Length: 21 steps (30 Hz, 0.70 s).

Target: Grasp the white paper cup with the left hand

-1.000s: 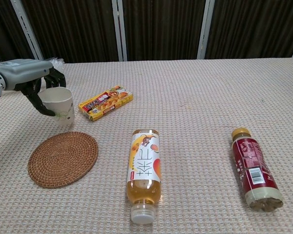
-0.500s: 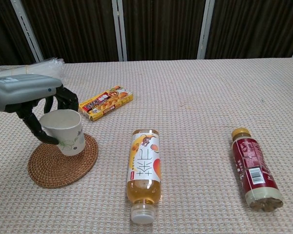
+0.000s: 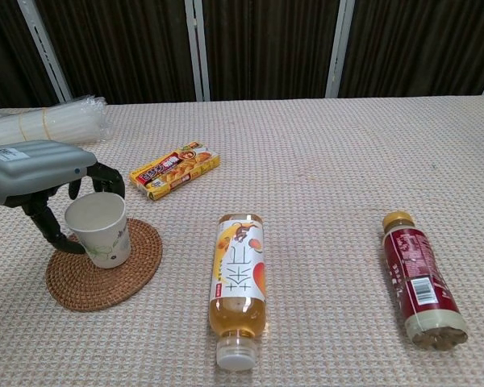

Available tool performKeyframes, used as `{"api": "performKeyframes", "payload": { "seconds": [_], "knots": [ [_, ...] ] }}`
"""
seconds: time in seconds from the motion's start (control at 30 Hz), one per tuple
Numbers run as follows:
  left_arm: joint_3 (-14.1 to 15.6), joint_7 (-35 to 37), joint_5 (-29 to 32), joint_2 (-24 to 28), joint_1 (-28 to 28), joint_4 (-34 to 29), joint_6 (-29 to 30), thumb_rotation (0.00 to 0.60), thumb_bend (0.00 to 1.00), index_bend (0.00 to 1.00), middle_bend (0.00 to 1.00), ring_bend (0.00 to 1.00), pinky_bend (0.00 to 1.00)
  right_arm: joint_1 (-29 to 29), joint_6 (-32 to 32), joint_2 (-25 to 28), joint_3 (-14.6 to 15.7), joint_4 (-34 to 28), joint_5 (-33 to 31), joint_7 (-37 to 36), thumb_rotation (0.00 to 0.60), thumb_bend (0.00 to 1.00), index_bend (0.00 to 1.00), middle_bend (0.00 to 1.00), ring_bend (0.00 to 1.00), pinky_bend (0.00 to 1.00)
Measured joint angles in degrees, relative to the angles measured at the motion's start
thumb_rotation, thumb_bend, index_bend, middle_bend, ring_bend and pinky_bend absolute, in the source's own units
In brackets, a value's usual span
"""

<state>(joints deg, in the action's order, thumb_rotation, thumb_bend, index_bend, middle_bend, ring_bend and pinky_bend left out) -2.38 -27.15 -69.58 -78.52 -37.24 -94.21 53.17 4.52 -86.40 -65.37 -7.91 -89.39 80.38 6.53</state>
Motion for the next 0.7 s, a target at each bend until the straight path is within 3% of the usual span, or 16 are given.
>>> {"api": "performKeyframes", "payload": {
  "seconds": [0.1,0.3,0.47,0.7],
  "knots": [
    [0.28,0.26,0.05,0.99,0.18,-1.23,-0.16,0.600,0.00,0.00,0.00,0.00,0.00,0.00,-0.03,0.04,0.01,-0.14,0.07,-0.05,0.600,0.00,0.00,0.00,0.00,0.00],
    [0.56,1.55,-2.80,5.06,2.19,-6.74,4.72,0.600,0.00,0.00,0.00,0.00,0.00,0.00,0.12,0.20,0.36,-0.54,0.54,-0.18,0.600,0.00,0.00,0.00,0.00,0.00],
    [1.28,1.55,-6.32,8.98,6.41,-10.65,13.58,0.600,0.00,0.00,0.00,0.00,0.00,-0.07,0.17,0.56,0.74,-1.10,1.18,-0.80,0.600,0.00,0.00,0.00,0.00,0.00],
    [3.10,1.34,-11.00,12.38,16.93,-12.30,31.68,0.600,0.00,0.00,0.00,0.00,0.00,0.05,0.47,1.08,1.25,-1.72,2.38,-2.15,0.600,0.00,0.00,0.00,0.00,0.00]
  ]
}}
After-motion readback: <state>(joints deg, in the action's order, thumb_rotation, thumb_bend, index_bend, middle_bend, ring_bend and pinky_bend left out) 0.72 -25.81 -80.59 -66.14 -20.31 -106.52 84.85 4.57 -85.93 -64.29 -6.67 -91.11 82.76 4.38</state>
